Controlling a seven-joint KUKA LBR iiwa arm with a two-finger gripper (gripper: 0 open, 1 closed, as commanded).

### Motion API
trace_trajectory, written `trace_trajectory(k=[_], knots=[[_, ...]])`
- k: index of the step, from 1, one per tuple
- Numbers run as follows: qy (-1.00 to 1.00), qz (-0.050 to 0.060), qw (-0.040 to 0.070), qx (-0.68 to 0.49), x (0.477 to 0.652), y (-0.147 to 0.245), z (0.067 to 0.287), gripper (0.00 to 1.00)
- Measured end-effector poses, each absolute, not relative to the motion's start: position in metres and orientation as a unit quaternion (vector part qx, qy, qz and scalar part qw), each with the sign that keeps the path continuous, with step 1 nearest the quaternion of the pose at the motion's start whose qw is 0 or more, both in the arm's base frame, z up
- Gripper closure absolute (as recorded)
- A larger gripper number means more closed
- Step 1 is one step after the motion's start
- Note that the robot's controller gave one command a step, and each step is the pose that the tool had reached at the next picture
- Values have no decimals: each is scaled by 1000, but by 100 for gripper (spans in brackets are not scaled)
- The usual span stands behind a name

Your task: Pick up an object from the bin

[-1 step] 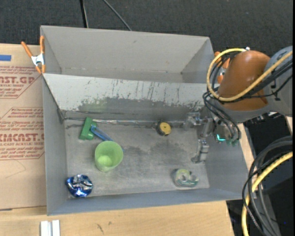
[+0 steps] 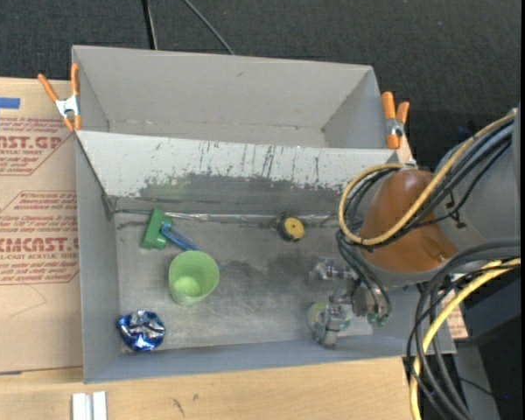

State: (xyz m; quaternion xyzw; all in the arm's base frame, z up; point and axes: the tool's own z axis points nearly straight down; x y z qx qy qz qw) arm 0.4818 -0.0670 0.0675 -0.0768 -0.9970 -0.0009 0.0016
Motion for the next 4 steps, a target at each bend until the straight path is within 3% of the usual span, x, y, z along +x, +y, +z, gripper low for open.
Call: trace_trajectory(k=[1,2,3,4], knots=[[-1000,1,-1,-3,480,-113,100,0],[-979,-1,-1,204,480,-50,120,0],[-999,0,-2,45,489,-99,69,0],[-996,-1,-1,-89,486,-61,70,0]])
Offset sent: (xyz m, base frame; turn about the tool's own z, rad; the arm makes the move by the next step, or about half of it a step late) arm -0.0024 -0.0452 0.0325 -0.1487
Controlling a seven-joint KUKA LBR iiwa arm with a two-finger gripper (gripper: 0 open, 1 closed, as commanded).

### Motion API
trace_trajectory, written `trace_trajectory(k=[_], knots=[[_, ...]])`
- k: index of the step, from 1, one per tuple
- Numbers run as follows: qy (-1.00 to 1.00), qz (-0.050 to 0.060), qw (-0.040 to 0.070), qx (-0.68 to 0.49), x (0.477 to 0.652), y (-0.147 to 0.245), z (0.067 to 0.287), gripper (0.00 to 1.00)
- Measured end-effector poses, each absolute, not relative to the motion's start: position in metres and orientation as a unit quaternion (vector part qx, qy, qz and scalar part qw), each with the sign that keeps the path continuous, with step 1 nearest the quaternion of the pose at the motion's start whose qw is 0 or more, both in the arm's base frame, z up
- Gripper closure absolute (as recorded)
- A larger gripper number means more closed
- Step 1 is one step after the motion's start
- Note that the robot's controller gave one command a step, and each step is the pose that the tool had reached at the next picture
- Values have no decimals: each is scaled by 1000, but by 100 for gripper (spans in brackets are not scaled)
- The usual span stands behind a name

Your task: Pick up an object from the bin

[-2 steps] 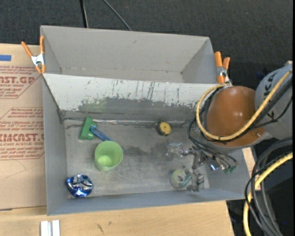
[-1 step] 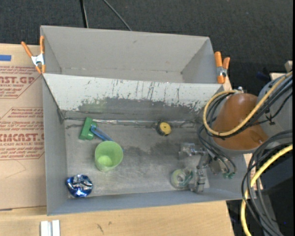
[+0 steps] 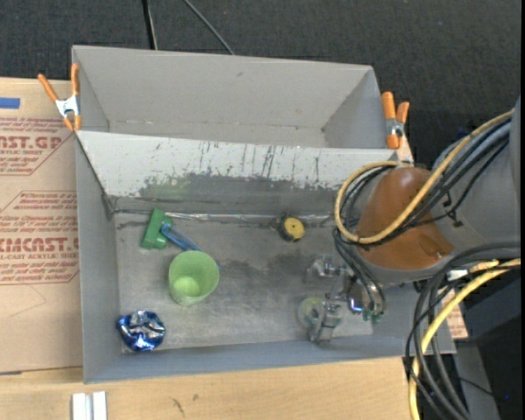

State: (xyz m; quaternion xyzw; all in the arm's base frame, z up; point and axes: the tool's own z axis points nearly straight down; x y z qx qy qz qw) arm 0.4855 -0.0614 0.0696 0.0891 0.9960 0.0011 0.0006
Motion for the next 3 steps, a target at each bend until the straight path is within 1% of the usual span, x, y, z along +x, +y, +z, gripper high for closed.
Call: trace_trajectory(k=[1,2,3], knots=[[996,0,-1,89,485,-62,69,100],[996,0,0,89,485,-62,75,100],[996,0,1,89,485,-61,95,100]])
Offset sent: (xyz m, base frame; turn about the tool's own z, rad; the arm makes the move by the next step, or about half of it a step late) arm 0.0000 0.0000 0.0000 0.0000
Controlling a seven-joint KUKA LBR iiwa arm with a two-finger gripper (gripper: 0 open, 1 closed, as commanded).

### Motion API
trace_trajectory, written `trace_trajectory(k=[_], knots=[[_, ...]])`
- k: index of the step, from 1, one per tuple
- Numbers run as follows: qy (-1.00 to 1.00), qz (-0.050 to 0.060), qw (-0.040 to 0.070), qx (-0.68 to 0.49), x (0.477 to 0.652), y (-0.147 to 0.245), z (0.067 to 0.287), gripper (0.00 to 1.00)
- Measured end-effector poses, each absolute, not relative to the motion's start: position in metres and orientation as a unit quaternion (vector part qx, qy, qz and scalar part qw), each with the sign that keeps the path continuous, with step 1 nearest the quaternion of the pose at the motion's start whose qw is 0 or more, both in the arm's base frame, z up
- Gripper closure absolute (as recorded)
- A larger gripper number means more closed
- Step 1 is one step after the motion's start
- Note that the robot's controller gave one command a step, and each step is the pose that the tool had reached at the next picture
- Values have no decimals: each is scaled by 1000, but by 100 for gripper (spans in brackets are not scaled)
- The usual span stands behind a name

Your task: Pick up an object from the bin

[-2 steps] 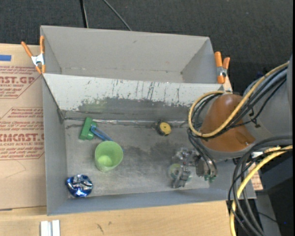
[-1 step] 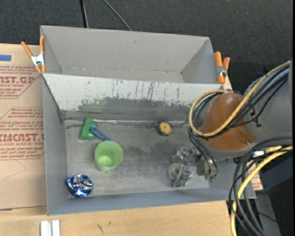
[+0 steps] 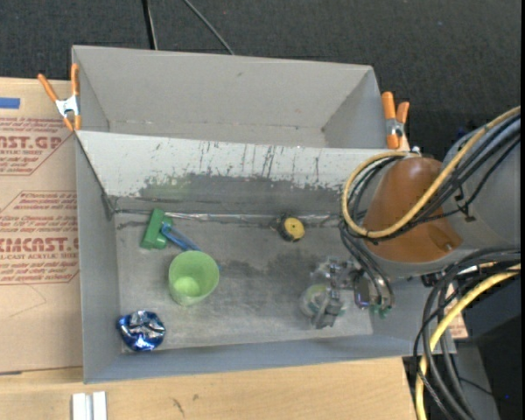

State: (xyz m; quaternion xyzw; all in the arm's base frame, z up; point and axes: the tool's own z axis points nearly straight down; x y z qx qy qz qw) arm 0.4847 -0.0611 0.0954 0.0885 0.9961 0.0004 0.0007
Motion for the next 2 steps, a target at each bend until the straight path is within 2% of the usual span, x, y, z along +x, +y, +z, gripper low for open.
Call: trace_trajectory(k=[1,2], knots=[[996,0,0,88,485,-61,102,100],[996,0,3,88,486,-60,158,100]])
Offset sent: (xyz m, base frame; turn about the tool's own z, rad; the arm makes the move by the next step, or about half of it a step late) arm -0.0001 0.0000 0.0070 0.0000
